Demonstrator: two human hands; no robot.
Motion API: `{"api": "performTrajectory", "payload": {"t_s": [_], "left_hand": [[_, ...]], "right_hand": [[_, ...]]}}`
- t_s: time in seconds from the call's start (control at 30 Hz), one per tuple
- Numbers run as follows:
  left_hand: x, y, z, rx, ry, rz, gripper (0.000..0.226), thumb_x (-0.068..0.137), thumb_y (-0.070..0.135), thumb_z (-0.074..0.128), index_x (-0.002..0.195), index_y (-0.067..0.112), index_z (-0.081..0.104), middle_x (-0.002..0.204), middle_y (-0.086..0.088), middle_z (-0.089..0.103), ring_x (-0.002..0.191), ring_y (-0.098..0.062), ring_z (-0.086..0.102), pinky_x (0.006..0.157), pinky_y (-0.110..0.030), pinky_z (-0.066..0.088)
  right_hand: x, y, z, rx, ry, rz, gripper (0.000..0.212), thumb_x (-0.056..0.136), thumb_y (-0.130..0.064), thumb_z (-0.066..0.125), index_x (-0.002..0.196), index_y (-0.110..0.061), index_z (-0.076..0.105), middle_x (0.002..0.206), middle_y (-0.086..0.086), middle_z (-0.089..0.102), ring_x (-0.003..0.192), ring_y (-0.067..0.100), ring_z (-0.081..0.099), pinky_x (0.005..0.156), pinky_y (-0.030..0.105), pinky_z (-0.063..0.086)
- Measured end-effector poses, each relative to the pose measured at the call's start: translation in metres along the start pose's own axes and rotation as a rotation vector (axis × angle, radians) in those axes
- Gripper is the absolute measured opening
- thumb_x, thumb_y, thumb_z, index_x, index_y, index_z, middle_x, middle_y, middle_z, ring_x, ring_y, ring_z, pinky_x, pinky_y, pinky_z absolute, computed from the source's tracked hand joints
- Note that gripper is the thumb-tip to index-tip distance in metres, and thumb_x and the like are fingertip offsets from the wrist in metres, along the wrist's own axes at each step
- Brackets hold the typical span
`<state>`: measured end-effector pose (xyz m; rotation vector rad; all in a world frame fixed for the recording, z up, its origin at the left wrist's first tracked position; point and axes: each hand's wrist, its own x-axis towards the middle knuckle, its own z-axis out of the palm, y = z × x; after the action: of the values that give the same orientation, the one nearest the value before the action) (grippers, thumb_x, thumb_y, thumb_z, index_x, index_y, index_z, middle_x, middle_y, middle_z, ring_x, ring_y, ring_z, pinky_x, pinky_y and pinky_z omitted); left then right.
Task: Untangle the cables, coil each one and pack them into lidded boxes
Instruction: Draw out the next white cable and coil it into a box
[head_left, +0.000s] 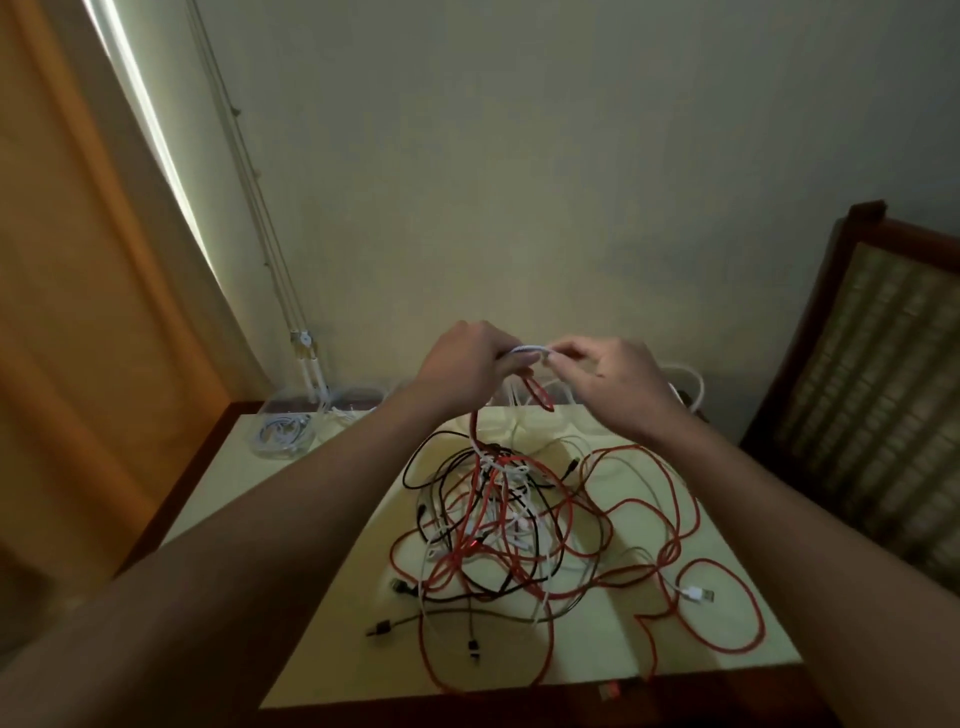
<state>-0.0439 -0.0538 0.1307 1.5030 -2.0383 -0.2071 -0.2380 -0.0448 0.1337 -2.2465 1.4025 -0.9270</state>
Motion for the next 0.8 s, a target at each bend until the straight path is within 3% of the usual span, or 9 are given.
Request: {"api": "performTrajectory", "payload": {"t_s": [0.07,0.2,0.3,0.43,0.53,0.67,0.73,0.8], "left_hand": [[-0.002,-0.001,0.002,-0.002,0.010,0.021,0.034,0.096,0.047,0.060,0.091,0.020,0.079,0.064,-0.006,0.066,0.059,-0.022,0.058,0.059,-0.037,0.044],[-0.019,-0.004,0.013,-0.091,0.127,0.003,0.024,0.092,0.045,0.067,0.095,0.025,0.080,0.066,0.006,0.067,0.057,-0.009,0.056,0.059,-0.028,0.041],[-0.035,-0.019,0.028,-0.072,0.206,-0.058,0.024,0.087,0.051,0.070,0.090,0.029,0.080,0.071,0.011,0.069,0.066,-0.004,0.061,0.066,-0.027,0.048],[-0.041,-0.033,0.036,0.007,0.172,-0.141,0.028,0.083,0.062,0.067,0.082,0.036,0.077,0.068,0.017,0.065,0.072,-0.005,0.060,0.083,-0.038,0.046],[-0.039,-0.033,0.029,0.175,0.008,-0.157,0.024,0.083,0.061,0.067,0.084,0.038,0.076,0.087,0.015,0.073,0.087,-0.011,0.064,0.091,-0.039,0.042],[-0.036,-0.034,0.021,0.278,-0.121,-0.153,0.023,0.085,0.050,0.068,0.069,0.033,0.064,0.071,0.014,0.062,0.080,-0.015,0.060,0.087,-0.037,0.042],[-0.032,-0.031,0.017,0.255,-0.123,-0.140,0.028,0.087,0.047,0.069,0.064,0.032,0.060,0.065,0.014,0.057,0.075,-0.016,0.060,0.082,-0.035,0.045],[-0.025,-0.030,0.010,0.181,-0.069,-0.145,0.021,0.086,0.046,0.072,0.072,0.031,0.069,0.070,0.012,0.066,0.076,-0.017,0.065,0.077,-0.034,0.051]], "right_hand": [[-0.001,-0.002,0.004,0.014,-0.017,-0.029,0.023,0.102,-0.034,0.057,0.092,-0.022,0.074,0.075,-0.006,0.073,0.065,0.001,0.062,0.062,0.028,0.049],[0.004,-0.009,-0.002,0.106,0.143,-0.022,0.022,0.101,-0.026,0.059,0.086,-0.015,0.072,0.070,-0.002,0.071,0.062,0.010,0.066,0.062,0.028,0.054],[0.011,-0.016,-0.017,0.369,0.286,0.044,0.023,0.102,-0.021,0.058,0.088,-0.009,0.070,0.077,0.006,0.072,0.062,0.015,0.067,0.067,0.030,0.059],[0.023,-0.016,-0.031,0.563,0.353,0.102,0.022,0.103,-0.020,0.057,0.085,-0.017,0.068,0.076,0.002,0.069,0.061,0.014,0.065,0.064,0.034,0.058],[0.025,-0.009,-0.037,0.597,0.432,0.155,0.022,0.104,-0.020,0.056,0.085,-0.020,0.068,0.074,-0.002,0.067,0.059,0.011,0.060,0.063,0.033,0.053],[0.027,0.008,-0.041,0.547,0.490,0.197,0.025,0.102,-0.024,0.057,0.079,-0.024,0.068,0.071,-0.008,0.067,0.060,0.014,0.051,0.060,0.038,0.043],[0.027,0.014,-0.041,0.359,0.487,0.221,0.026,0.100,-0.025,0.056,0.077,-0.025,0.067,0.075,-0.008,0.069,0.066,0.018,0.058,0.066,0.038,0.047],[0.024,0.019,-0.039,0.078,0.422,0.276,0.018,0.096,-0.022,0.055,0.089,-0.023,0.071,0.096,0.000,0.074,0.089,0.024,0.067,0.081,0.036,0.051]]}}
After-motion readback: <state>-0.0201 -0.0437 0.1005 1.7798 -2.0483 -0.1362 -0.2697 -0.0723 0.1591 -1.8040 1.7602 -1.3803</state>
